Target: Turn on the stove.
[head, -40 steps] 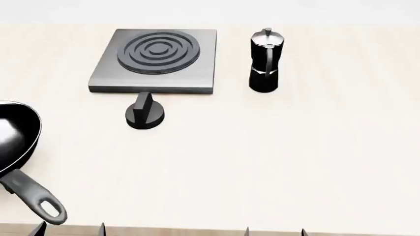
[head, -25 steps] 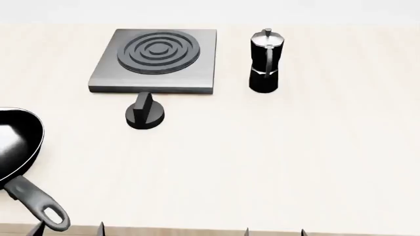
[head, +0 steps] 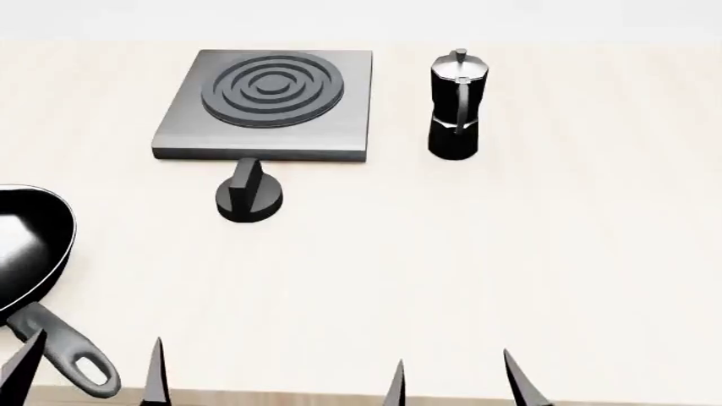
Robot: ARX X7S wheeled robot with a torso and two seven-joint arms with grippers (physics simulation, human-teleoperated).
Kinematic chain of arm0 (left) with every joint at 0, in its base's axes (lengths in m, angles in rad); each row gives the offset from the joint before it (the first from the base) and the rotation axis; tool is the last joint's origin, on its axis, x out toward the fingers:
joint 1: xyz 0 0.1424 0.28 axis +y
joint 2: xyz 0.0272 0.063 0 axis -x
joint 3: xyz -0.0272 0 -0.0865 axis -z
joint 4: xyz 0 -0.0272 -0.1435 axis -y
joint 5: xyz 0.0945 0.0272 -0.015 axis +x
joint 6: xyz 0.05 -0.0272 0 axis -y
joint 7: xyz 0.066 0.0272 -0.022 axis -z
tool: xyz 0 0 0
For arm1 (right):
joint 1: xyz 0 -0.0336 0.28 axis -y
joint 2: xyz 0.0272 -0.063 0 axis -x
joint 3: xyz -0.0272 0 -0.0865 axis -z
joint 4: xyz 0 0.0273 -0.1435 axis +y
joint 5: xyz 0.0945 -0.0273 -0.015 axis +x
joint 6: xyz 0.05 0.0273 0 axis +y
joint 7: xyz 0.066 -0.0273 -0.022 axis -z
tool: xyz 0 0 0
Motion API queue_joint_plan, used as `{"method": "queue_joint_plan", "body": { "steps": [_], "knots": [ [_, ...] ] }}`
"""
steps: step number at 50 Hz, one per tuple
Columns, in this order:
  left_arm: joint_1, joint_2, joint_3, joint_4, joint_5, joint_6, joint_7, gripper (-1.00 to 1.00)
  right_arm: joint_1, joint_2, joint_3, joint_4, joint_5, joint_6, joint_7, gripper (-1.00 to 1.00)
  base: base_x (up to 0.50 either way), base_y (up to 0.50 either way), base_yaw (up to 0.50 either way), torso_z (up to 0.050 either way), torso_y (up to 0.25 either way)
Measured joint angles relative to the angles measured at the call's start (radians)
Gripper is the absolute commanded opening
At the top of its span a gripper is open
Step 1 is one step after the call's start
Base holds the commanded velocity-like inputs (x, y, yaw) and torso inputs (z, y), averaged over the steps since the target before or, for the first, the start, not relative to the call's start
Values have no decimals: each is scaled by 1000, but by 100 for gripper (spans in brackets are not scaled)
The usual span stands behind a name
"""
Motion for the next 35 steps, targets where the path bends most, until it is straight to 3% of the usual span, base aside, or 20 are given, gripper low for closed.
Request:
{"method": "queue_joint_plan", "body": {
  "steps": [35],
  "knots": [
    [-138,-68,33,456,28,-322,-26,100,185,49,-156,-539,-116,536,-37,100,0,0,0,0,0]
  ]
}}
